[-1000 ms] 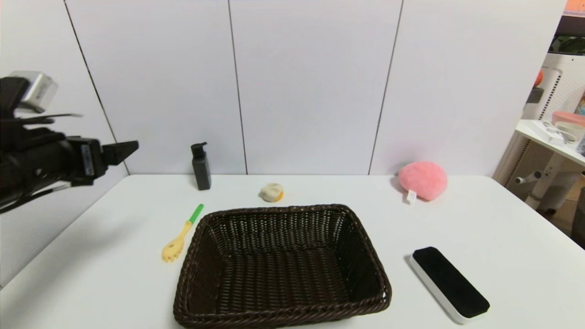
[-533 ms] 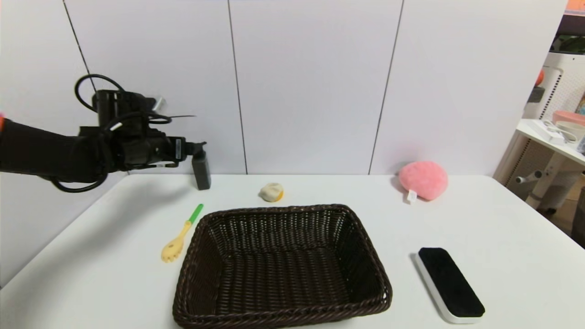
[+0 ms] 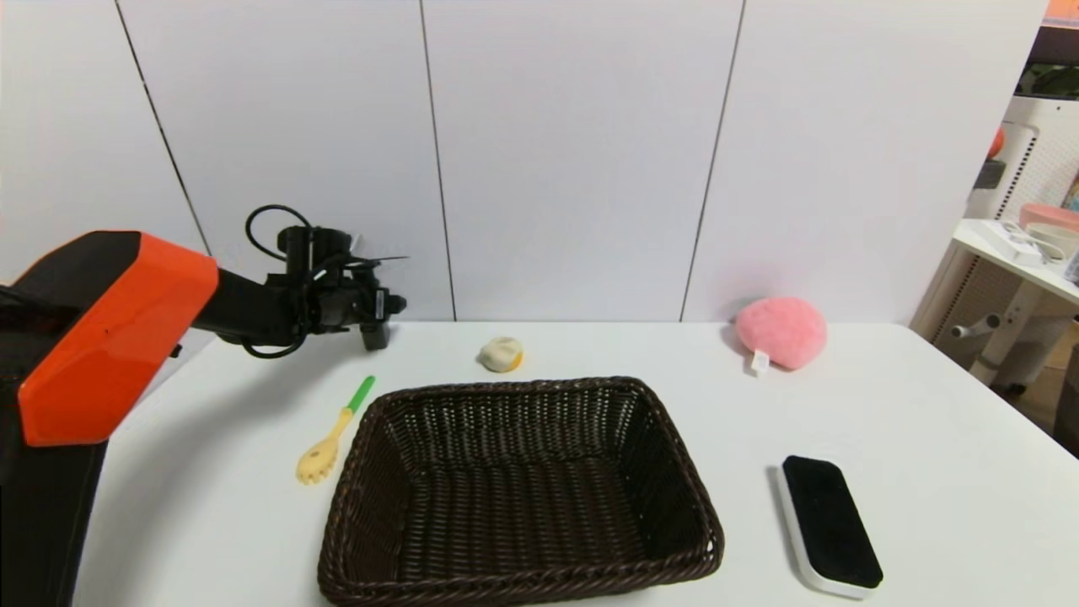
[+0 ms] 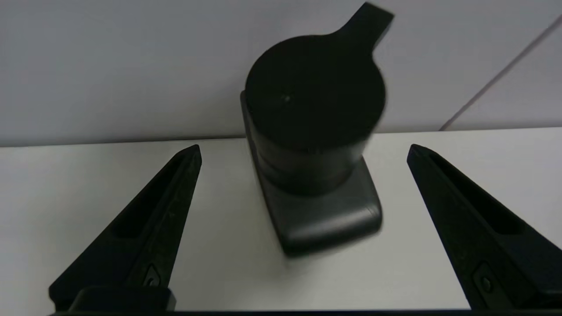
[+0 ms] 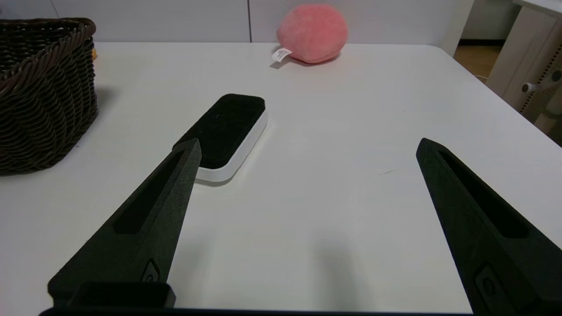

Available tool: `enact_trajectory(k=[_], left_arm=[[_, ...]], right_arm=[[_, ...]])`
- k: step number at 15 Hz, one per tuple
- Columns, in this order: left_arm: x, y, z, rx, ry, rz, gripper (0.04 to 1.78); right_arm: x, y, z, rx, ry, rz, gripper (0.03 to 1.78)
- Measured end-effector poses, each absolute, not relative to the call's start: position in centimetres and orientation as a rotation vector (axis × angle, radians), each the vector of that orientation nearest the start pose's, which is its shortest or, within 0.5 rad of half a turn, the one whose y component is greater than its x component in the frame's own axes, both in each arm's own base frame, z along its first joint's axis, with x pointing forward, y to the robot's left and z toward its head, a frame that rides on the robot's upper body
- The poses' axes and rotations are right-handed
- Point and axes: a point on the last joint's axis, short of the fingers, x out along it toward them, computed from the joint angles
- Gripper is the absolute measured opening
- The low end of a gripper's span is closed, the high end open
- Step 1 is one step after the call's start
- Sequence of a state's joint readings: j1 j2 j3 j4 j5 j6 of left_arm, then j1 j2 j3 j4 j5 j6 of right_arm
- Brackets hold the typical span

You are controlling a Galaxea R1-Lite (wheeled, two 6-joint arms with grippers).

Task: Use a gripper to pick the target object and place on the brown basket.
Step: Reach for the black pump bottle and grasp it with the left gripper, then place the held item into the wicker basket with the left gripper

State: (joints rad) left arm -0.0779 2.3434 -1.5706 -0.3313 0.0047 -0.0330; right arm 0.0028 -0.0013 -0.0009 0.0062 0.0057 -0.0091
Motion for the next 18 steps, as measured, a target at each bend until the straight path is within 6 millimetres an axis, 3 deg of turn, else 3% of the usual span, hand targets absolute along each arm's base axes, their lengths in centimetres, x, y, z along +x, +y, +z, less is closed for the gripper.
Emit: enact_trajectory(k=[3,6,10,14,18], left_arm=[[49.3,-3.7,8.3,-0.016,0.44,-0.062,1.63],[49.9,-3.6,7.4,-0.016,0.418,-0.054,1.13],[50.0,-3.2,7.2,-0.017,0.411,-0.047,0.69],[49.3,-3.1,8.7,-0.017,0.415,-0.048,0.65],[47.0,-3.3,12.3,-0.009,0.422,-0.061,0.65]], right_arm=[[-2.3,0.0,7.5,-0.009,0.004,0.008,1.69],[-2.3,0.0,7.5,-0.009,0.004,0.009,1.69],[-2.3,0.0,7.5,-0.009,0.004,0.009,1.69],[-2.3,0.0,7.5,-0.009,0.004,0.008,1.69],[-2.3,0.0,7.5,-0.009,0.004,0.009,1.69]])
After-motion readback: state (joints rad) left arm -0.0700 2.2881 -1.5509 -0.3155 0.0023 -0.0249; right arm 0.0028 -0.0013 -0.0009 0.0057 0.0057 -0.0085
